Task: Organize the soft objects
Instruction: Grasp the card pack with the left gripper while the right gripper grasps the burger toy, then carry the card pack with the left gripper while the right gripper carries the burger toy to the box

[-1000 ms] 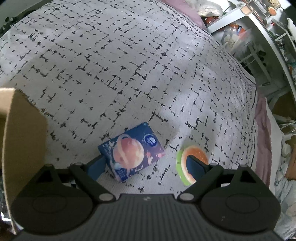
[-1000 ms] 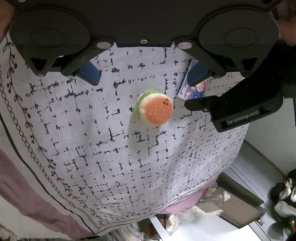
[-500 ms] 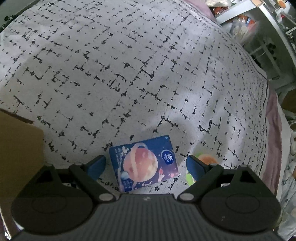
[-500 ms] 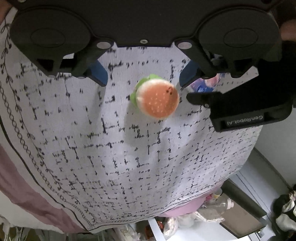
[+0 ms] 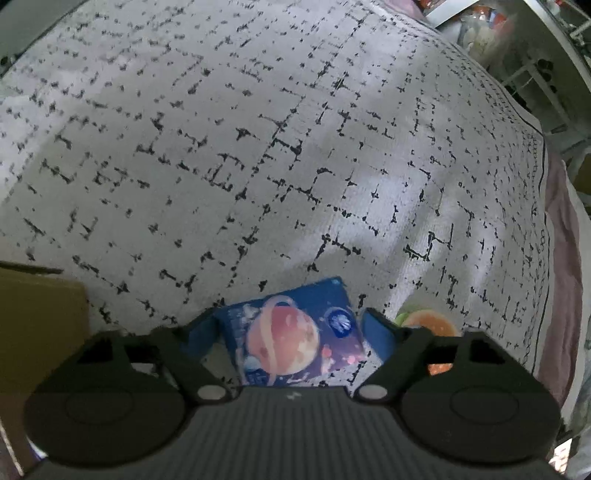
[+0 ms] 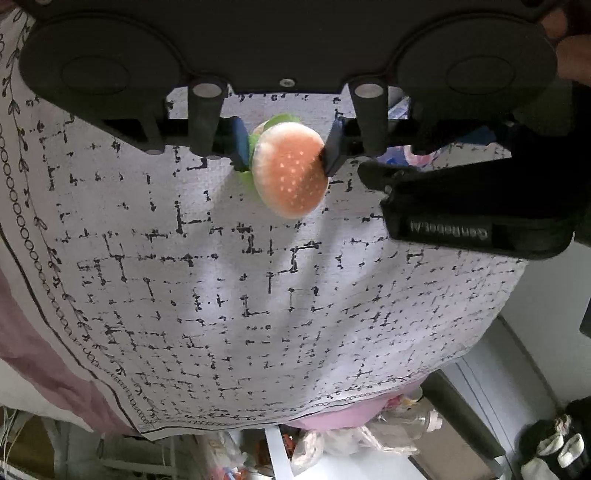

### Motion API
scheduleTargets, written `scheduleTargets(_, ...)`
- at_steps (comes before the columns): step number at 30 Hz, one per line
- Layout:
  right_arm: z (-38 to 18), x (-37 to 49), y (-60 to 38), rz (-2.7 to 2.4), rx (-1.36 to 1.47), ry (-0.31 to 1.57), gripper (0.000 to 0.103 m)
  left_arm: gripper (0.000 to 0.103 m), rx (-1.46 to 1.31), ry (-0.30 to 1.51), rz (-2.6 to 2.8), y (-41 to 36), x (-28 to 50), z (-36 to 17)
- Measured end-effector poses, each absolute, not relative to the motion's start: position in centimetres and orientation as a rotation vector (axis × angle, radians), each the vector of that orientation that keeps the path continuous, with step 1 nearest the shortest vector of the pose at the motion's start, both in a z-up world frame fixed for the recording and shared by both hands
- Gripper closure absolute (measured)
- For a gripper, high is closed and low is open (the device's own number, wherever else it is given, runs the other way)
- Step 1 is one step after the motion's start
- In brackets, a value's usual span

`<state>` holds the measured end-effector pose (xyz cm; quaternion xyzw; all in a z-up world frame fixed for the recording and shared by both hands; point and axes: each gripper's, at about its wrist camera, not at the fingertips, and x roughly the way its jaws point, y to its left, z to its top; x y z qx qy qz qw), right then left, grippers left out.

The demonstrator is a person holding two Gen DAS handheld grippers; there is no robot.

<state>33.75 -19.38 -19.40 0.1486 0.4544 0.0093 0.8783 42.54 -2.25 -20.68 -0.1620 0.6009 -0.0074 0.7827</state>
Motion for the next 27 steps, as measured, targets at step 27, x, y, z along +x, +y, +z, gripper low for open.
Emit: scheduleTargets(27,-13.7,28.1,-21.6,0.083,0.394,0.795,0.065,0.028,-0.414,1.051,-0.027,-0.5,33.4,-14.0)
